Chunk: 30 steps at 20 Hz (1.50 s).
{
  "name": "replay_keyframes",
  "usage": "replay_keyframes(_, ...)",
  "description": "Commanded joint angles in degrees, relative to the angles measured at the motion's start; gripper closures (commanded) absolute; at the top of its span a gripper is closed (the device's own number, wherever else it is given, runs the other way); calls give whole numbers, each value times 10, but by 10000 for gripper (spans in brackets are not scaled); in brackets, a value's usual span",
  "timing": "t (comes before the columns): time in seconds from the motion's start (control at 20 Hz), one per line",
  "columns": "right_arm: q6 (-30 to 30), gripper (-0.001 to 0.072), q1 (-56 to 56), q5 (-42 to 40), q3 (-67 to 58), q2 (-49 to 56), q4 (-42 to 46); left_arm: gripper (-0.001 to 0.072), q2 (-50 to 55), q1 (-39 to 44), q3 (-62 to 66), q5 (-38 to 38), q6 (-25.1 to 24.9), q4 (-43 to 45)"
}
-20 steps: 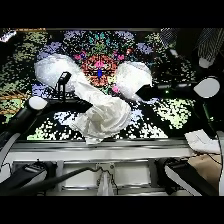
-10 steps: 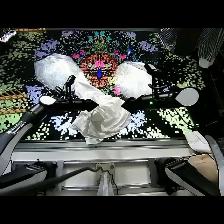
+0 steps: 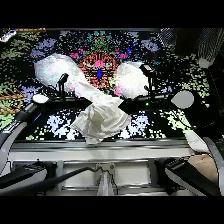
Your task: Fold the clothes and pants, and hang the long-sleeved shirts on hangers.
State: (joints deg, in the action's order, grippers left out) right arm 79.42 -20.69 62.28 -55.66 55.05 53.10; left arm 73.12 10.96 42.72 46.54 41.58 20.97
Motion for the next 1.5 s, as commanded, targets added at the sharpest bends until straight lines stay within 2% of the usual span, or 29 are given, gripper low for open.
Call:
replay_keyframes(0.0,0,145,-1,-12,0,0,2,332,-1,22,0,9,-1,-27)
replay_keyframes(0.3,3,145,-1,-12,0,0,2,339,12,70,0,7,-1,-37)
replay_keyframes(0.35,6,145,-1,-12,0,0,2,431,18,70,0,7,-1,-41)
replay_keyframes(0.4,6,145,-2,-11,0,0,2,699,19,70,0,8,-1,-60)
replay_keyframes(0.45,9,147,-2,-7,0,0,2,691,15,66,1,10,-15,-100)
replay_keyframes(0.6,29,150,-6,8,0,-1,3,695,-23,58,24,-4,-97,-278)
replay_keyframes(0.7,39,179,-37,21,2,-3,8,696,-56,64,71,-72,-132,-361)
replay_keyframes(0.8,70,189,-87,9,10,-17,31,696,-80,78,138,-160,-143,-357)
replay_keyframes(0.95,153,190,-176,-38,33,-50,115,696,-96,119,231,-283,-188,-300)
replay_keyframes(1.15,306,201,-266,-79,43,-87,287,697,-104,188,305,-394,-191,-135)
replay_keyframes(1.25,437,290,-289,-128,48,-93,364,697,-115,233,308,-442,-192,-71)
replay_keyframes(1.3,504,287,-294,-182,60,-92,384,697,-118,254,308,-456,-191,-30)
replay_keyframes(1.4,639,281,-293,-310,92,-84,369,697,-119,291,308,-466,-192,34)
replay_keyframes(1.45,676,281,-293,-361,100,-78,357,697,-118,305,308,-466,-191,56)
